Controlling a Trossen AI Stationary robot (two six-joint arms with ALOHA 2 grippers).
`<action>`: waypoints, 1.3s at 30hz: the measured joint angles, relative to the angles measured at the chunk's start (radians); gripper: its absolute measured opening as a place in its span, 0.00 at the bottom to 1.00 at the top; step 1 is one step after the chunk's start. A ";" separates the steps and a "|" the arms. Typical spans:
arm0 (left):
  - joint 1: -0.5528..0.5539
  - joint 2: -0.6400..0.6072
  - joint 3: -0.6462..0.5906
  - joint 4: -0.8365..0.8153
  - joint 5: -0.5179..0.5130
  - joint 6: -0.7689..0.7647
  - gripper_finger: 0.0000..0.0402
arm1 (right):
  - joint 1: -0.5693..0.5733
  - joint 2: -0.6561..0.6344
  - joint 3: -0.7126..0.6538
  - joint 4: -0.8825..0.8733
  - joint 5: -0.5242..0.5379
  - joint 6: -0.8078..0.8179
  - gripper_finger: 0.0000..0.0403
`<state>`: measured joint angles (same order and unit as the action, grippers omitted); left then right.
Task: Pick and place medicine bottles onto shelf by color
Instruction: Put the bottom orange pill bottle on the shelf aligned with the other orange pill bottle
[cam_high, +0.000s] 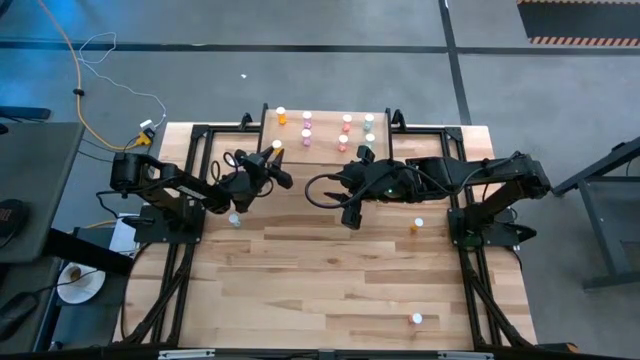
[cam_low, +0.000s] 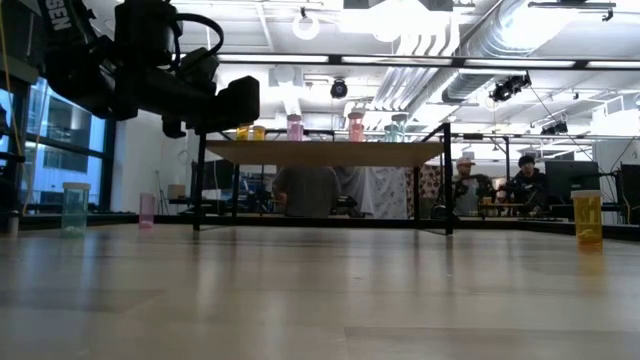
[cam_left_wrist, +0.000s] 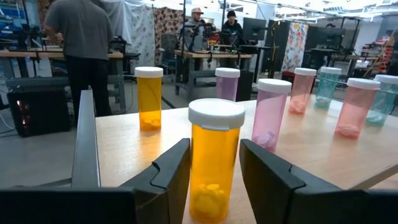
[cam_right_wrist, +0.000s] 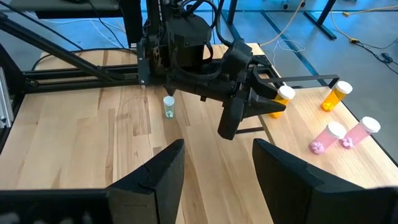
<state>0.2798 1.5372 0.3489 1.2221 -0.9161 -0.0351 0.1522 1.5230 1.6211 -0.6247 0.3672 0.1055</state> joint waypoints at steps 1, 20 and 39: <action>0.000 0.000 0.000 0.000 0.000 0.002 0.33 | 0.000 0.000 0.000 0.000 0.000 0.000 0.45; -0.020 0.000 0.000 0.009 -0.018 0.049 0.34 | 0.000 0.000 0.000 0.000 0.000 0.002 0.45; -0.047 0.000 0.000 0.010 -0.038 0.073 0.34 | 0.000 0.000 0.000 -0.001 -0.008 0.002 0.45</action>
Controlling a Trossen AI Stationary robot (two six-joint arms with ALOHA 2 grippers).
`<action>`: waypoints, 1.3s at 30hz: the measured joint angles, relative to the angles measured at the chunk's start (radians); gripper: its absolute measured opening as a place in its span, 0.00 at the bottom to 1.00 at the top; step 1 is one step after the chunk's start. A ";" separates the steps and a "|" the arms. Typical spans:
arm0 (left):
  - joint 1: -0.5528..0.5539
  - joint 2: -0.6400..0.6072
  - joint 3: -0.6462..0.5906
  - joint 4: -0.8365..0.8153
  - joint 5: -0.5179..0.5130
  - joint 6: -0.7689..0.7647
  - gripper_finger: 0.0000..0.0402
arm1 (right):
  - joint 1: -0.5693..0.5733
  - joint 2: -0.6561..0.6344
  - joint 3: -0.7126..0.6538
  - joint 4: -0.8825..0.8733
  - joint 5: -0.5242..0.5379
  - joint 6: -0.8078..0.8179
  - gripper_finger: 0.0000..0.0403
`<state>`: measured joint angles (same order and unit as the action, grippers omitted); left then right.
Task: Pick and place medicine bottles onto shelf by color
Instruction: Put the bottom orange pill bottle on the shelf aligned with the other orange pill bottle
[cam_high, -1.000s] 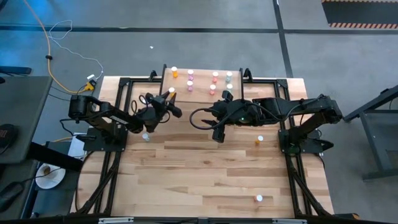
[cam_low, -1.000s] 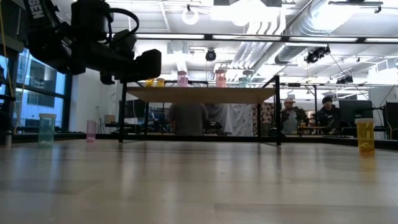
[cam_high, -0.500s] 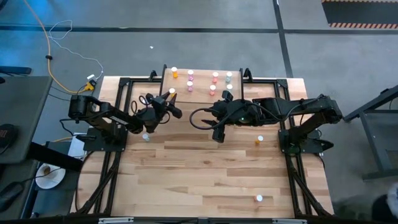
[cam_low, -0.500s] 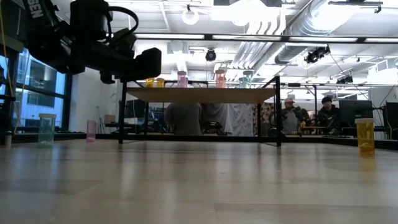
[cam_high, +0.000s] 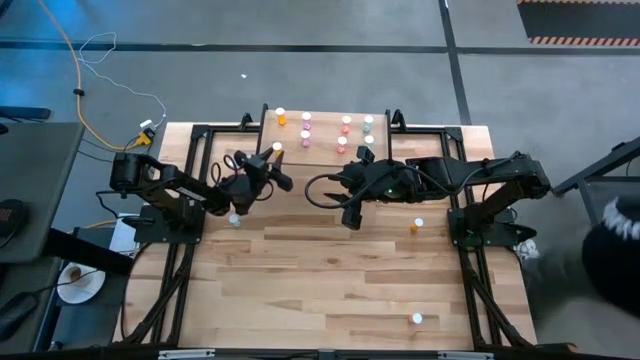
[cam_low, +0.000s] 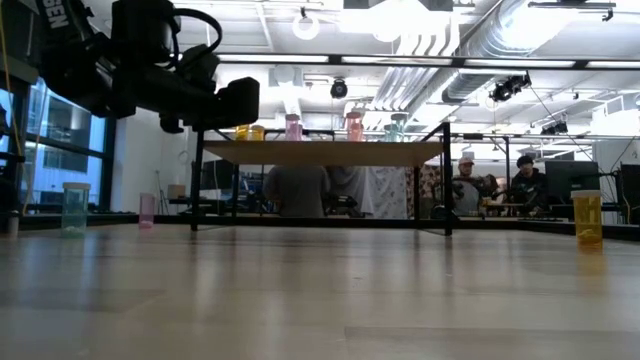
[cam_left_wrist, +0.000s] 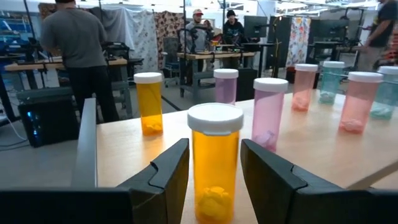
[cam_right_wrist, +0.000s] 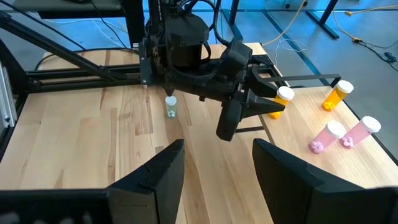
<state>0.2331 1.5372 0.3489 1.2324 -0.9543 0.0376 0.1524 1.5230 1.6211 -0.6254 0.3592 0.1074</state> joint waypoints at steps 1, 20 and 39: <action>-0.002 0.000 0.000 0.000 -0.001 0.000 0.34 | 0.000 0.000 0.000 0.000 0.000 0.000 0.45; -0.007 -0.001 0.002 0.089 0.000 0.090 0.34 | 0.000 0.000 0.000 0.000 0.000 0.000 0.45; -0.005 -0.022 0.004 0.101 0.071 0.131 0.46 | 0.001 0.000 0.000 0.000 -0.003 0.007 0.45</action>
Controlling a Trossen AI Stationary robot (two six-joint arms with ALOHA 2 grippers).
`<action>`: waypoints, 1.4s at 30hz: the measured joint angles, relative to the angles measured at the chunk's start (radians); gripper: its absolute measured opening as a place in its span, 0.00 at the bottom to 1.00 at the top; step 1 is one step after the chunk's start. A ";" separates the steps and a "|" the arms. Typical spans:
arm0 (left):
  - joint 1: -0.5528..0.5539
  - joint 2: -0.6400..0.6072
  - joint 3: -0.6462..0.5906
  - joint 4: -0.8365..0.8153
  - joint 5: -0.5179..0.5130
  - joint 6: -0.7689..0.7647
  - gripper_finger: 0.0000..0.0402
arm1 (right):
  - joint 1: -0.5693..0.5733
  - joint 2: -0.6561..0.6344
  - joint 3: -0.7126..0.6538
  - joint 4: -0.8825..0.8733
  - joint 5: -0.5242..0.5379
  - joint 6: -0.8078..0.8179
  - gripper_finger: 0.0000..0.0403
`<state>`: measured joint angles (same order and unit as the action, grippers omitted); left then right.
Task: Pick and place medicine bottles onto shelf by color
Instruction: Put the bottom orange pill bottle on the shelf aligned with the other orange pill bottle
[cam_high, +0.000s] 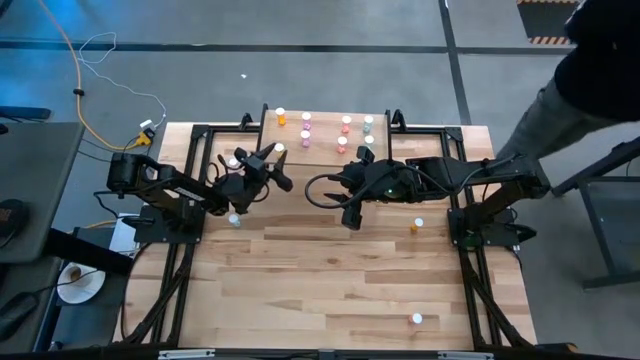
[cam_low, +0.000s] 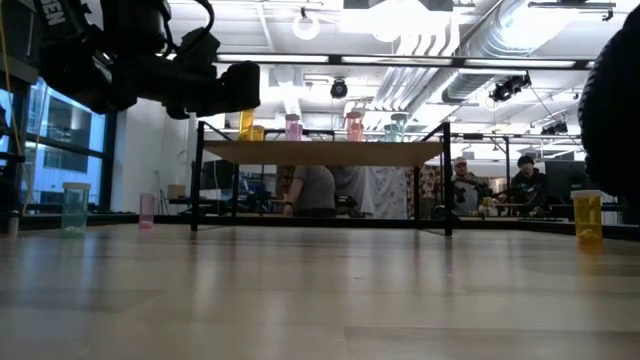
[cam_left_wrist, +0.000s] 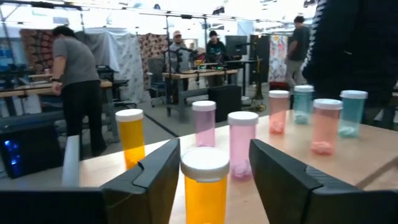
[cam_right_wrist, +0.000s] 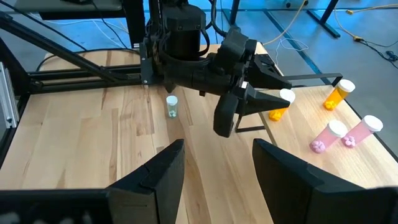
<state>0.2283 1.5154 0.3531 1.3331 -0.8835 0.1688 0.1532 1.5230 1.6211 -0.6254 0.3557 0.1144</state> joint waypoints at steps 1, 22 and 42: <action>0.000 0.000 0.000 0.000 -0.013 0.000 0.48 | 0.000 0.000 0.000 0.000 0.000 0.001 0.45; 0.000 0.000 0.064 0.004 -0.085 0.116 0.53 | 0.000 0.000 0.000 -0.003 -0.020 0.001 0.45; -0.051 -0.207 0.064 -0.049 -0.121 0.256 0.53 | 0.000 0.000 0.000 -0.003 -0.034 0.001 0.45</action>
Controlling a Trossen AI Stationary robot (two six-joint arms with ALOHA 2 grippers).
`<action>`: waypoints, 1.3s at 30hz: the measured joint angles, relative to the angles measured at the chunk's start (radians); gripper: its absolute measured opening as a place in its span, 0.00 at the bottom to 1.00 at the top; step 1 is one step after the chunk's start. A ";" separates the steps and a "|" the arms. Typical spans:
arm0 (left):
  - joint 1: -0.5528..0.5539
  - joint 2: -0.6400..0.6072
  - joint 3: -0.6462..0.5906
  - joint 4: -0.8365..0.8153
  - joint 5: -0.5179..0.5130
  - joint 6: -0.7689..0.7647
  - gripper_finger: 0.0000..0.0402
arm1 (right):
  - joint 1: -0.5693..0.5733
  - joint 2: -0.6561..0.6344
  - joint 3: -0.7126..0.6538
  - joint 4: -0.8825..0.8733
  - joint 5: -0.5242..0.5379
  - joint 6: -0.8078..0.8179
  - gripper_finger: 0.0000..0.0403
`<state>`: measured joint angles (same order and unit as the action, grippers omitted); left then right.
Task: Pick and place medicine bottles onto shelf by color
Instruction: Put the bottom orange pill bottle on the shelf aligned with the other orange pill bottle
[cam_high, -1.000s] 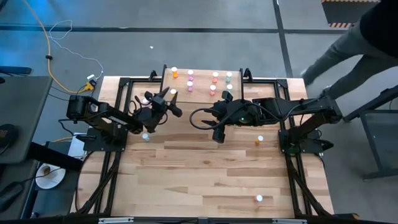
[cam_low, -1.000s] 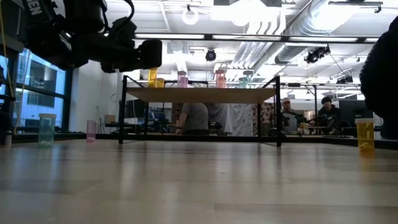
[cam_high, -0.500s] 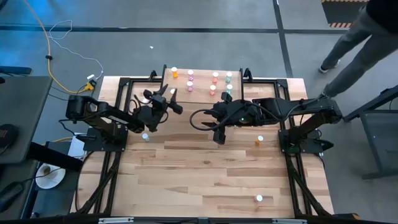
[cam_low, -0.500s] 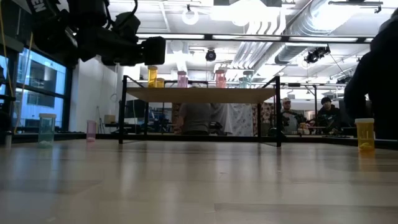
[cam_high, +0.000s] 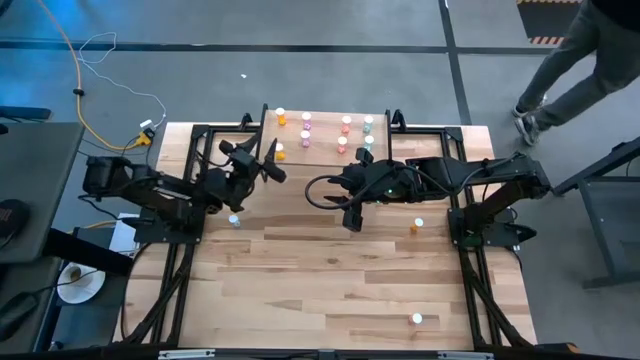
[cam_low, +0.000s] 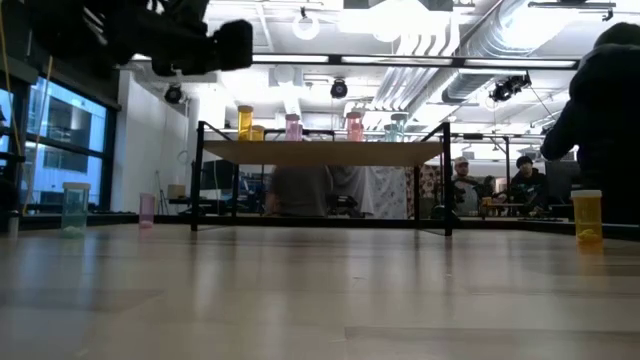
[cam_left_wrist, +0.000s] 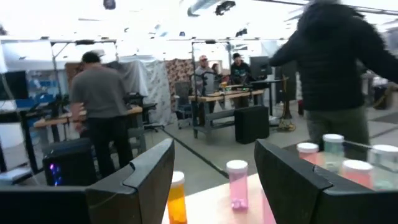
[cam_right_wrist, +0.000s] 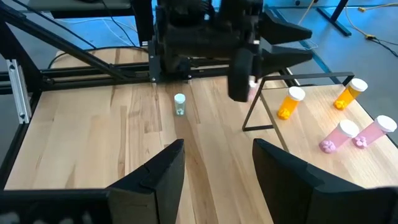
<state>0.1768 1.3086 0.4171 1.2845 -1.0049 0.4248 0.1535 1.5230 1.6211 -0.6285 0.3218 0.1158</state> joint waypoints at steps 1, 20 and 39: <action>-0.011 -0.017 0.000 -0.017 0.008 0.009 0.53 | 0.000 0.000 0.000 0.000 0.000 0.000 0.45; -0.140 -0.297 0.000 -0.849 0.361 -0.002 0.53 | 0.000 0.000 0.000 -0.019 0.000 0.000 0.45; 0.076 -0.302 0.153 -1.324 0.692 -0.099 0.53 | -0.002 0.000 0.000 -0.027 0.061 -0.001 0.45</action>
<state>0.2528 1.0065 0.5697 -0.0399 -0.3129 0.3254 0.1513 1.5230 1.6211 -0.6551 0.3828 0.1150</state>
